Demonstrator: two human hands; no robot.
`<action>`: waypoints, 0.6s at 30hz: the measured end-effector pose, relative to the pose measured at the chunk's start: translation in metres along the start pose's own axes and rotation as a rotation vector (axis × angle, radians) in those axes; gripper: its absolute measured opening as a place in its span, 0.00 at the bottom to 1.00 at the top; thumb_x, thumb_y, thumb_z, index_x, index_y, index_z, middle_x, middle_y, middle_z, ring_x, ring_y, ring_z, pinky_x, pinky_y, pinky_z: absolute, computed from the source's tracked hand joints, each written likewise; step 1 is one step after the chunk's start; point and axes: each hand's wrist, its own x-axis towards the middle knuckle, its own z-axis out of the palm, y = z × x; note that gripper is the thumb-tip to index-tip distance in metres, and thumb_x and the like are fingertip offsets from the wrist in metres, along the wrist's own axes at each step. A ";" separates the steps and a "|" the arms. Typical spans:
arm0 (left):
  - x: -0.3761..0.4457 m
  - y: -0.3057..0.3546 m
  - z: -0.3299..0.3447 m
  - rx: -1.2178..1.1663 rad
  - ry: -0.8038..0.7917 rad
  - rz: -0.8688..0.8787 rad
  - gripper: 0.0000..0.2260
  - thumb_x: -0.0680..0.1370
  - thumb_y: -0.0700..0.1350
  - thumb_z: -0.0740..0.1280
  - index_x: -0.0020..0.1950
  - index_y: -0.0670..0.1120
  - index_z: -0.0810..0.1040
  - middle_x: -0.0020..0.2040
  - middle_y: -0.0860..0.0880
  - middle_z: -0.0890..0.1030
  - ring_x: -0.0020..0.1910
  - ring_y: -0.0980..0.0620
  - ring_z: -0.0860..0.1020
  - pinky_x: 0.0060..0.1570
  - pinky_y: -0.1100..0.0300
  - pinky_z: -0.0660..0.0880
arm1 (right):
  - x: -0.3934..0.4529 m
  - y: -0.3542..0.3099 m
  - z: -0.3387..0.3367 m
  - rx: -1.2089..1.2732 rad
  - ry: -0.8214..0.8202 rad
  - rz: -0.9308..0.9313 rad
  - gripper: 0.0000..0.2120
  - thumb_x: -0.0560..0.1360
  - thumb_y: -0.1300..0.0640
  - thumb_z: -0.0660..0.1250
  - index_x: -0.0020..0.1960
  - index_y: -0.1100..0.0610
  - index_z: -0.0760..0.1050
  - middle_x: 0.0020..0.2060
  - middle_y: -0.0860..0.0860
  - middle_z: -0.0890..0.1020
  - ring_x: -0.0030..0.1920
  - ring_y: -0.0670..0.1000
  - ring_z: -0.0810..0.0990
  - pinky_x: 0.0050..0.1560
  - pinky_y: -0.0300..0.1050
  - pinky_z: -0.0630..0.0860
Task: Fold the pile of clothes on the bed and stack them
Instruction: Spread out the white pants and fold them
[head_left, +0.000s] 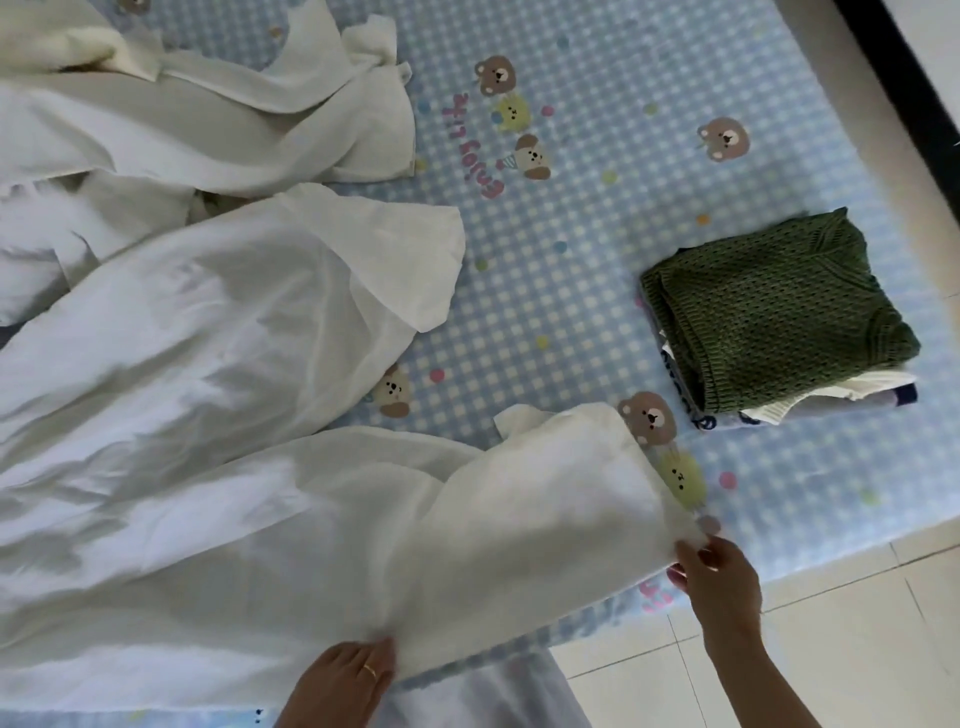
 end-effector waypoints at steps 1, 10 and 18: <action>0.013 0.006 -0.007 -0.020 0.167 -0.065 0.32 0.83 0.50 0.42 0.41 0.47 0.86 0.38 0.54 0.85 0.35 0.56 0.81 0.38 0.67 0.74 | 0.001 0.005 -0.002 0.013 -0.002 -0.002 0.10 0.74 0.58 0.67 0.55 0.59 0.75 0.39 0.49 0.82 0.38 0.54 0.84 0.47 0.52 0.79; 0.249 0.021 -0.144 -0.428 0.256 -0.286 0.19 0.78 0.46 0.66 0.66 0.42 0.71 0.60 0.44 0.77 0.60 0.47 0.75 0.62 0.55 0.71 | 0.026 -0.025 0.001 -0.191 -0.170 -0.341 0.08 0.73 0.54 0.71 0.50 0.55 0.78 0.40 0.47 0.81 0.40 0.45 0.79 0.36 0.27 0.70; 0.283 0.031 -0.150 -0.328 0.005 -0.366 0.02 0.74 0.43 0.66 0.44 0.45 0.75 0.47 0.45 0.81 0.47 0.47 0.78 0.42 0.59 0.68 | 0.029 -0.006 -0.009 -0.270 -0.255 -0.390 0.06 0.76 0.54 0.68 0.47 0.57 0.79 0.41 0.51 0.78 0.41 0.50 0.76 0.42 0.39 0.71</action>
